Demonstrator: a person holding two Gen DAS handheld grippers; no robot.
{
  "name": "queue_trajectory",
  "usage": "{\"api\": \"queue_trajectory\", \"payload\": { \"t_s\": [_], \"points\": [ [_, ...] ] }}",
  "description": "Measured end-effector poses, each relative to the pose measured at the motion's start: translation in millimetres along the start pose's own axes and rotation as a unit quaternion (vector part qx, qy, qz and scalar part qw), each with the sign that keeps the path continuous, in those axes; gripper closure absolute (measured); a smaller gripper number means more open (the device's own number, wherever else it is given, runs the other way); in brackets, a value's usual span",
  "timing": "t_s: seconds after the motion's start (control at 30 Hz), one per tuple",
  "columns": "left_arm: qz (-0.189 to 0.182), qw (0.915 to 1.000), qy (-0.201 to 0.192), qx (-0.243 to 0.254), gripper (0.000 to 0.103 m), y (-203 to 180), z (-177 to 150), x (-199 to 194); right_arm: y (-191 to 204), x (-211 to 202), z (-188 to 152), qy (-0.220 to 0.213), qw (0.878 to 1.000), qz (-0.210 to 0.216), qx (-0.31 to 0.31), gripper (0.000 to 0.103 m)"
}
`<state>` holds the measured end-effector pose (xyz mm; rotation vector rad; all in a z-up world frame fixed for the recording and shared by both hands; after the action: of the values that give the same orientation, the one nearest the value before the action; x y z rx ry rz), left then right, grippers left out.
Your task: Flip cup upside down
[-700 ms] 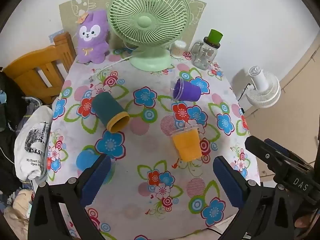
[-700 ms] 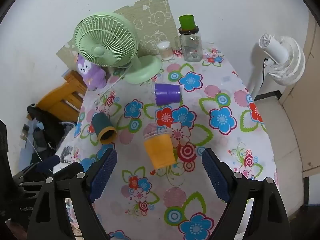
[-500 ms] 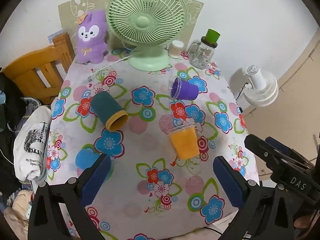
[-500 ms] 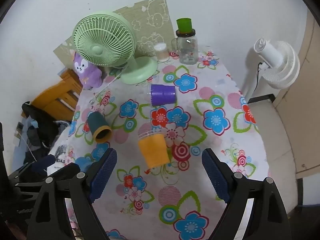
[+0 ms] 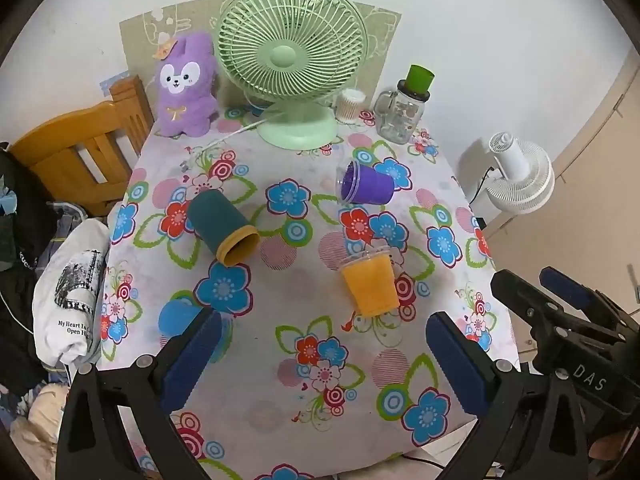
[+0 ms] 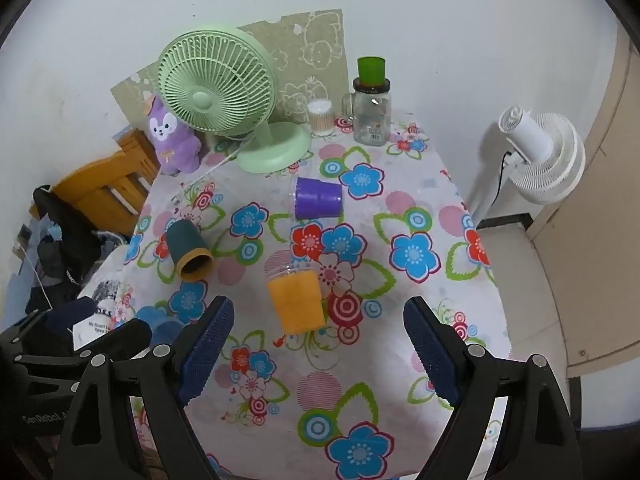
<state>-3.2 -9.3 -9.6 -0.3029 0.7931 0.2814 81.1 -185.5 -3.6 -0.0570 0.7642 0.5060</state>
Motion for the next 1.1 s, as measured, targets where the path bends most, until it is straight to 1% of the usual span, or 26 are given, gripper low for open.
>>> {"api": "queue_trajectory", "payload": {
  "t_s": [0.13,0.33,0.47,0.67,1.1],
  "points": [
    [0.005,1.0,-0.004,0.001,0.0,1,3,-3,3,-4,2,-0.009,1.0,0.0,-0.008,0.014],
    [0.014,0.9998,-0.011,0.005,0.0,4,5,-6,5,-7,4,-0.01,1.0,0.003,-0.009,0.014],
    [0.024,0.9994,-0.017,0.016,0.0,2,7,-7,8,-11,7,-0.017,1.0,-0.003,-0.021,0.014],
    [0.019,0.9992,-0.025,0.026,0.0,2,10,-11,12,-14,11,-0.022,0.999,-0.011,-0.03,0.014],
    [0.009,0.9986,-0.019,0.049,0.0,-1,9,-7,13,-15,13,-0.022,0.999,-0.023,-0.027,0.014]
  ]
}}
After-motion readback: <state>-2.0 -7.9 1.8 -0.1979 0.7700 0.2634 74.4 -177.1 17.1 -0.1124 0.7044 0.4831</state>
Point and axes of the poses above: each gripper's, at about its wrist camera, not at the fingertips, and x roughly the way its jaws point, y to its left, z to its top, the point moved 3 cm from there along x, roughly the way its jaws point, and after that the axes turned 15 degrees about -y, right-handed, at the moved point
